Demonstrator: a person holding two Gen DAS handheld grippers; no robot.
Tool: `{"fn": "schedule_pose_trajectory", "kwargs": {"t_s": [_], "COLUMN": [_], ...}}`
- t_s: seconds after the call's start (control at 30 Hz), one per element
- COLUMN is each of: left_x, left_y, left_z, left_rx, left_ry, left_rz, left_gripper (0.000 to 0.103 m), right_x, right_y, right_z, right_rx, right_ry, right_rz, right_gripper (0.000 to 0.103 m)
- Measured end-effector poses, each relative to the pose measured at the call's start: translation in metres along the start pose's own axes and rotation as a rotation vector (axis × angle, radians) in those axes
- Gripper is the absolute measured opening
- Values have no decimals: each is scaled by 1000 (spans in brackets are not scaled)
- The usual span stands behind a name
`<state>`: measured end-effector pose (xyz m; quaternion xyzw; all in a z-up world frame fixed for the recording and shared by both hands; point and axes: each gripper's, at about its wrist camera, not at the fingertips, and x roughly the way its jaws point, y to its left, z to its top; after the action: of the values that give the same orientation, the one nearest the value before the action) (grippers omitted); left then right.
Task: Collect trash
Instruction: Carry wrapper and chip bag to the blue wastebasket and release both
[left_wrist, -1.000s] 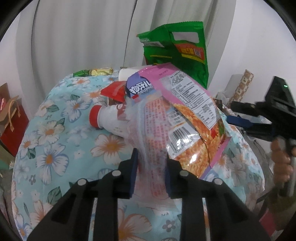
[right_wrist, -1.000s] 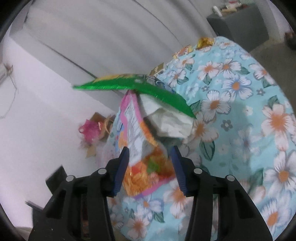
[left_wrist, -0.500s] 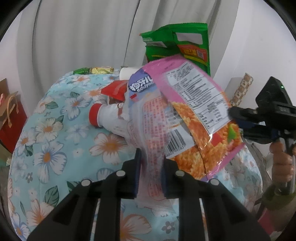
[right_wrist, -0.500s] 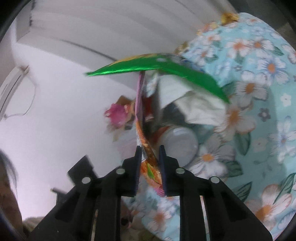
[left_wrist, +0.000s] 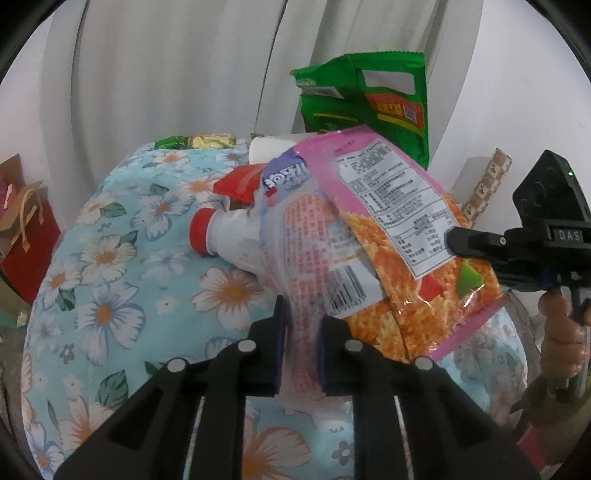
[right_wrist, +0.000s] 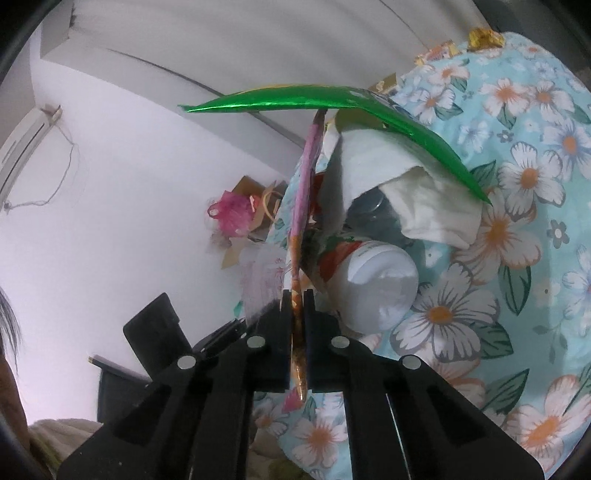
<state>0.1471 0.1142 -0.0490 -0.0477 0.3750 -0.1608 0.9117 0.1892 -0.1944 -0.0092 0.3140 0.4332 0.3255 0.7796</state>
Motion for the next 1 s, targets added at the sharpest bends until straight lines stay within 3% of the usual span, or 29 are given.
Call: {"fn": "schedule_pose_trajectory", "kwargs": {"t_s": [0.33,0.83,1.0], "left_x": [-24,-70,-90], "left_y": [4,-16,-32], "left_z": [2,0,-1], "left_rx": [-13,38,14], "left_ry": [-32,-67,-103], "left_rz": [33,65,25], "left_gripper": [8,7,7], "right_x": [-9,-24,-50], "right_y": [40,76,85], "right_z": [-10,-37,-52], "right_rx": [-139,-229,-250], "right_ry": [12,89,61], "right_rz": [10,-1,1], "right_gripper": [1,0,0]}}
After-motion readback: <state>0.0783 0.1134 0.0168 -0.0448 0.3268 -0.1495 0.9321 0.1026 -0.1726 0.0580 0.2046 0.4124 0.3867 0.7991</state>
